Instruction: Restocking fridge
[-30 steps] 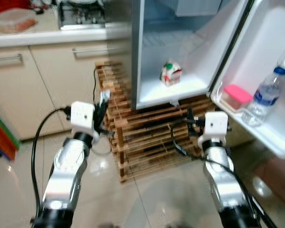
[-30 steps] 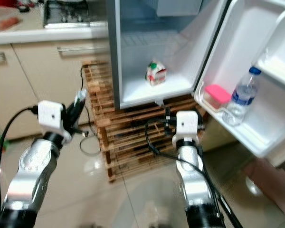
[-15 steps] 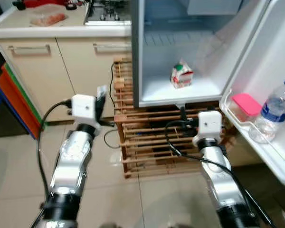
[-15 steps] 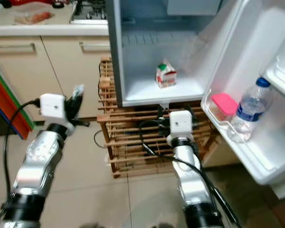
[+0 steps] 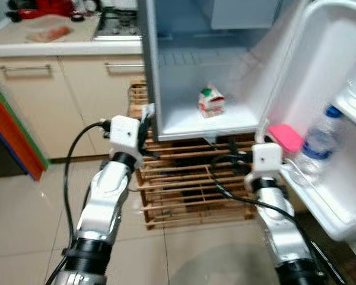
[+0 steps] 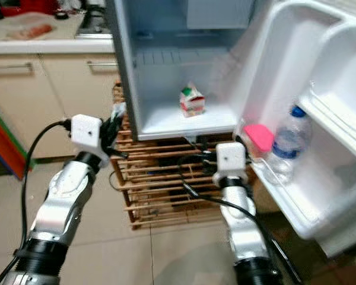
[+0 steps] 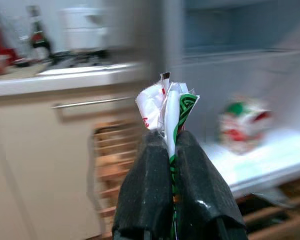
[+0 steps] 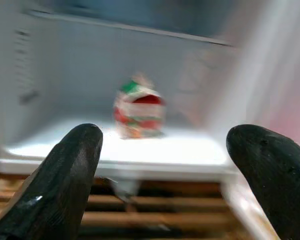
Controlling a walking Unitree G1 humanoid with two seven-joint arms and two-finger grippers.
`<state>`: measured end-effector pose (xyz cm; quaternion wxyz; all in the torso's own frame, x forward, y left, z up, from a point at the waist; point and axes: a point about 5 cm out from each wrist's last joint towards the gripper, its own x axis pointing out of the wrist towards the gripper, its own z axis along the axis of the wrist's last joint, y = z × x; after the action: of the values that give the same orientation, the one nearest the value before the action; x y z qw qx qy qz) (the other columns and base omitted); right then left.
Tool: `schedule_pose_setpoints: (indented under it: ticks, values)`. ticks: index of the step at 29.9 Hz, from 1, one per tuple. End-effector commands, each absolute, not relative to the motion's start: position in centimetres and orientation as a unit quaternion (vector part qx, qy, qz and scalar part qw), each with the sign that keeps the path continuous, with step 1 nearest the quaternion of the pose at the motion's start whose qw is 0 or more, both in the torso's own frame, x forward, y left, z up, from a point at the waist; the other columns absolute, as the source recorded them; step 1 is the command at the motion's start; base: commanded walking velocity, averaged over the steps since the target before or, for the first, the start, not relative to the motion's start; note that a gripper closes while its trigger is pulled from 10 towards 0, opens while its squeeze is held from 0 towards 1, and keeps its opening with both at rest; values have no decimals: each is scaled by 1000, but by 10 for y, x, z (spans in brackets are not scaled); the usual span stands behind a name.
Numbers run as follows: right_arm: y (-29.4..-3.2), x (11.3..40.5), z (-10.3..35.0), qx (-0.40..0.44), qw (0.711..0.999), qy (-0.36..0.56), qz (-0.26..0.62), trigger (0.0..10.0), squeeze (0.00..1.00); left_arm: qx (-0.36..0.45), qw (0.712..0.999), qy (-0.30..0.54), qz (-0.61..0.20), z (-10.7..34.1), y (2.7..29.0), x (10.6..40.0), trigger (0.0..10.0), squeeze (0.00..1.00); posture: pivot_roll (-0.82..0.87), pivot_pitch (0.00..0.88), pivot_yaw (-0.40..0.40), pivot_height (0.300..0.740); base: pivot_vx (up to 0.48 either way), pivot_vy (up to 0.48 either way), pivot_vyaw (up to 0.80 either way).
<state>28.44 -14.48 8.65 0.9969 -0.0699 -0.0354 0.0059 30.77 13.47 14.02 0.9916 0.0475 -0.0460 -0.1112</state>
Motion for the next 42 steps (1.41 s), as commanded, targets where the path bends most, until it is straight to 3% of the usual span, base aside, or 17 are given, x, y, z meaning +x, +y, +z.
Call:
schedule_pose_setpoints:
  ticks: [1, 9, 16, 22, 29, 41, 42]
  values:
    - [-138, 287, 93, -62, 997, -47, 17, 10000, 35, 46, 993, -45, -100, 142, 139, 310, 10000, 0, 26, 0, -15, 717, 435, 0, 0]
    - [-136, 286, 92, -62, 997, -44, 22, 10000, 35, 48, 994, -48, -87, 143, 142, 313, 10000, 0, 23, 0, -14, 717, 433, 0, 0]
    - [-135, 285, 91, -63, 997, -43, 26, 10000, 31, 53, 989, -73, -121, 155, 133, 311, 10000, 0, 18, 0, -13, 717, 0, 0, 0]
    - [-133, 281, 91, -62, 997, -39, 29, 10000, 35, 45, 976, -69, -201, 173, 95, 315, 10000, 0, -16, 0, -4, 717, 0, 0, 0]
    - [-131, 262, 105, -50, 996, -56, 39, 10000, 35, 20, 964, -44, -262, 188, 50, 345, 10000, 0, -118, 14, 51, 717, 0, 0, 0]
    - [-140, 235, 109, -35, 998, -42, 26, 10000, 39, 58, 964, -61, -253, 199, 38, 368, 10000, 0, -191, 88, 73, 717, 0, 0, 0]
    - [-140, 226, 111, -34, 998, -37, 26, 10000, 39, 71, 963, -61, -253, 196, 38, 370, 10000, 0, -241, 130, 87, 717, 0, 0, 0]
